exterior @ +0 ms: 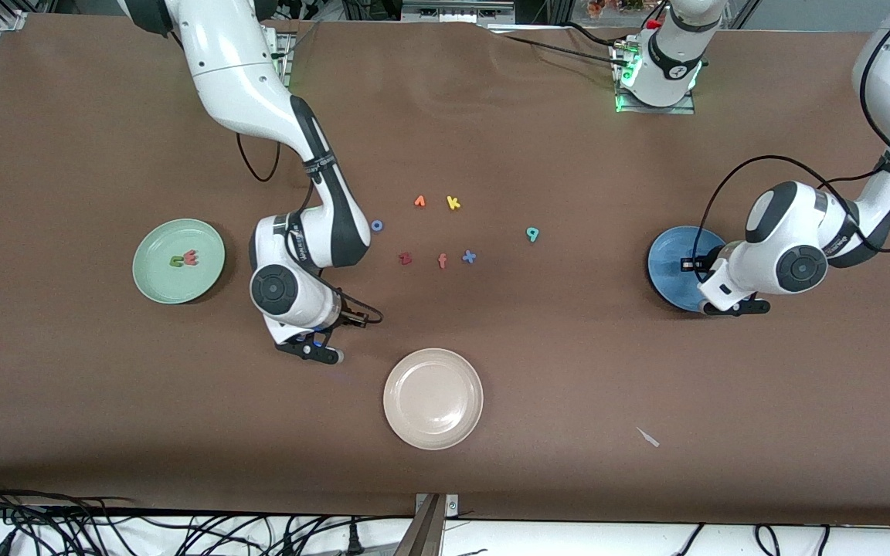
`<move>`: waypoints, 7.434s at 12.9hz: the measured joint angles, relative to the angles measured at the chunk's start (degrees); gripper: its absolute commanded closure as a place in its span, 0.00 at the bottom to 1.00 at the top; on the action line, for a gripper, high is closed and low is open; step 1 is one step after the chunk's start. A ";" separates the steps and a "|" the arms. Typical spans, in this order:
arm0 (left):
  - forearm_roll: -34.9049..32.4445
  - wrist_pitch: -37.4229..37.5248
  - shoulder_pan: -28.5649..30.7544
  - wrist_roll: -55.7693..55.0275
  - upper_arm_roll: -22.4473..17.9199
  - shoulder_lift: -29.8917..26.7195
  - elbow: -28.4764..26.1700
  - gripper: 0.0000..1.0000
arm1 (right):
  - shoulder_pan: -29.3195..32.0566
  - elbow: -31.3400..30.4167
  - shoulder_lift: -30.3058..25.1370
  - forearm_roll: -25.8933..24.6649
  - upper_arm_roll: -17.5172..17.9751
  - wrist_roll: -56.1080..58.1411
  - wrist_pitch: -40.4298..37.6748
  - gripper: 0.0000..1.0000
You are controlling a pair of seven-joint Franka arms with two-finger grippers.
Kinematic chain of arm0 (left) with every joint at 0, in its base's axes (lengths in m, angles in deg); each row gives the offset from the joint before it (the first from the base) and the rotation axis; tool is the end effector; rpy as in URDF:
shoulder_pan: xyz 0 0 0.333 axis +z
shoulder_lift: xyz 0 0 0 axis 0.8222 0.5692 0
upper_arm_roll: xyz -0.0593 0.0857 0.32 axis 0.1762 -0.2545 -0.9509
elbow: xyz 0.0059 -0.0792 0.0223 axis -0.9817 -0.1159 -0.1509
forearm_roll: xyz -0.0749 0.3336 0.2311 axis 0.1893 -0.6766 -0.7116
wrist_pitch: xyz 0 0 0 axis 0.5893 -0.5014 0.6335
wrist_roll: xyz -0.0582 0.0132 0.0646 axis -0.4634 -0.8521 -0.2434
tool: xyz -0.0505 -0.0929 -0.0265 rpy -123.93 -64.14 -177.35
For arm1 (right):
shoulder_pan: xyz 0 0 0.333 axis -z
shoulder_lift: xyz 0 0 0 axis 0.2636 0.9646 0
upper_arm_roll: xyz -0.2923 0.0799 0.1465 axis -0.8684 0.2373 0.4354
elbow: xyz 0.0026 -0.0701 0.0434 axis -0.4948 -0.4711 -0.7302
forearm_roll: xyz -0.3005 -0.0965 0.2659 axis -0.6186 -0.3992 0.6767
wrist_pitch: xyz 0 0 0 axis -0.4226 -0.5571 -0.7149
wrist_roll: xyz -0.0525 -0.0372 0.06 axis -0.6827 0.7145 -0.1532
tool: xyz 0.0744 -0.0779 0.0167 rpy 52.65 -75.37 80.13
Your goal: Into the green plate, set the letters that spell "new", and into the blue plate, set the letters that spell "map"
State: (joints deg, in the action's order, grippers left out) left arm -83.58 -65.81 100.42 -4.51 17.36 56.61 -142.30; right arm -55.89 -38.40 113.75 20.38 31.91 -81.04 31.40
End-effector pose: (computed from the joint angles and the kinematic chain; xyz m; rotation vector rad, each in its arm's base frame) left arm 0.5771 0.0180 0.1844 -3.0443 -0.0792 0.5924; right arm 0.6792 0.3085 0.1971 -3.0685 0.3575 0.2176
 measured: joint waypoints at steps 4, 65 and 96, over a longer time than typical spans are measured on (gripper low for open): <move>0.01 -0.18 0.08 -0.16 0.92 0.09 0.53 0.00 | 0.54 -4.55 -5.20 0.00 -4.52 7.58 -5.75 0.91; -0.49 -3.78 -6.14 -36.81 11.44 -0.15 -1.63 0.84 | 29.24 -14.41 -46.03 -26.68 8.11 27.31 -37.03 0.00; -4.23 21.18 2.77 -7.99 18.02 -2.60 28.68 0.00 | 29.46 -11.52 -45.39 -26.53 9.00 27.17 -38.12 0.00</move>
State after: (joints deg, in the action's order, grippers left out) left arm -87.80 -44.63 103.20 -12.50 35.39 54.02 -113.62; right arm -26.43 -49.92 68.35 -6.16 40.91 -53.87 -6.72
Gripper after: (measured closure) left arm 0.000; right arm 0.000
